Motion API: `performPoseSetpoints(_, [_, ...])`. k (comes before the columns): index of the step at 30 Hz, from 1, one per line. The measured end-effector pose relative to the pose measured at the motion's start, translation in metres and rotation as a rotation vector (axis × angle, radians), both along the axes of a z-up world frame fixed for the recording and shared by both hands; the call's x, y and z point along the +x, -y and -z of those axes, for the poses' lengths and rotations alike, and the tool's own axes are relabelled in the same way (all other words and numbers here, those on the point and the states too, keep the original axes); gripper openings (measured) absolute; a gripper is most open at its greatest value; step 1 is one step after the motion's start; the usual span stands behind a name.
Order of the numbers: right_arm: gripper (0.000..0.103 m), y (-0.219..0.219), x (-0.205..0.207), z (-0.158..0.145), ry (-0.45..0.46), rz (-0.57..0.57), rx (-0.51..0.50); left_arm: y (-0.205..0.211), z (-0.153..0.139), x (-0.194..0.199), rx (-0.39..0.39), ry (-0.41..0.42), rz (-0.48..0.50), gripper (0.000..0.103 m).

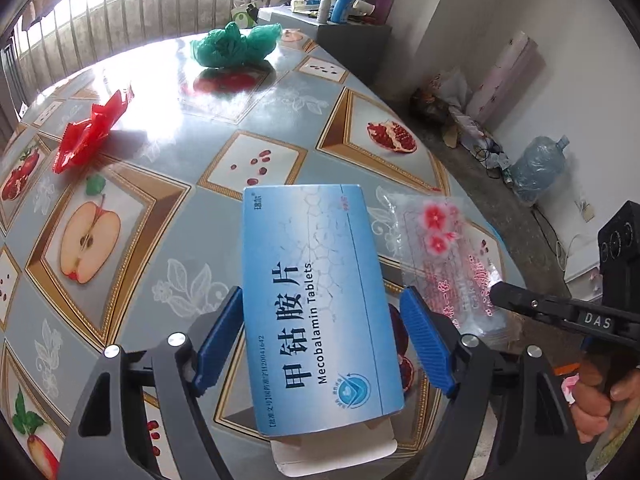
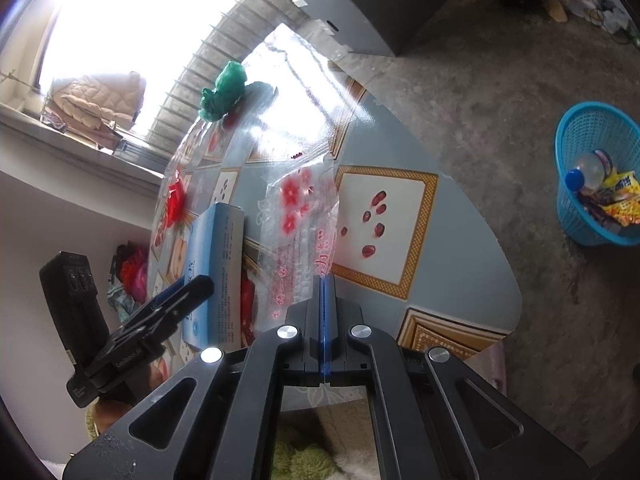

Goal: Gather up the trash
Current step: 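Carry box and plastic bag over the blue wastebasket and open both tools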

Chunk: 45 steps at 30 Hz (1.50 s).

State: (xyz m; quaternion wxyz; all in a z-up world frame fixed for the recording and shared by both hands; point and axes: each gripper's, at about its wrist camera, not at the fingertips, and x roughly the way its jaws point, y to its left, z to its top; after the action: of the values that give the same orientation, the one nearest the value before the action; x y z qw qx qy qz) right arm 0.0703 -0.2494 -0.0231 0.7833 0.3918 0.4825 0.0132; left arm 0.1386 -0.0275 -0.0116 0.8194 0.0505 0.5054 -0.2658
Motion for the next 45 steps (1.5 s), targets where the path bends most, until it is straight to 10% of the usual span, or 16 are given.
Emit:
performPoseSetpoints(24, [0.0, 0.028, -0.028, -0.044, 0.187, 0.059, 0.01, 0.034, -0.052, -0.003, -0.135, 0.066, 0.123, 0.071])
performPoseSetpoints(36, [0.0, 0.138, -0.103, -0.036, 0.214, 0.413, 0.013, 0.227, -0.061, -0.018, -0.162, -0.024, 0.485, 0.071])
performPoseSetpoints(45, [0.0, 0.232, -0.139, 0.037, 0.066, 0.721, 0.091, 0.396, 0.004, -0.028, -0.07, -0.163, 0.637, 0.072])
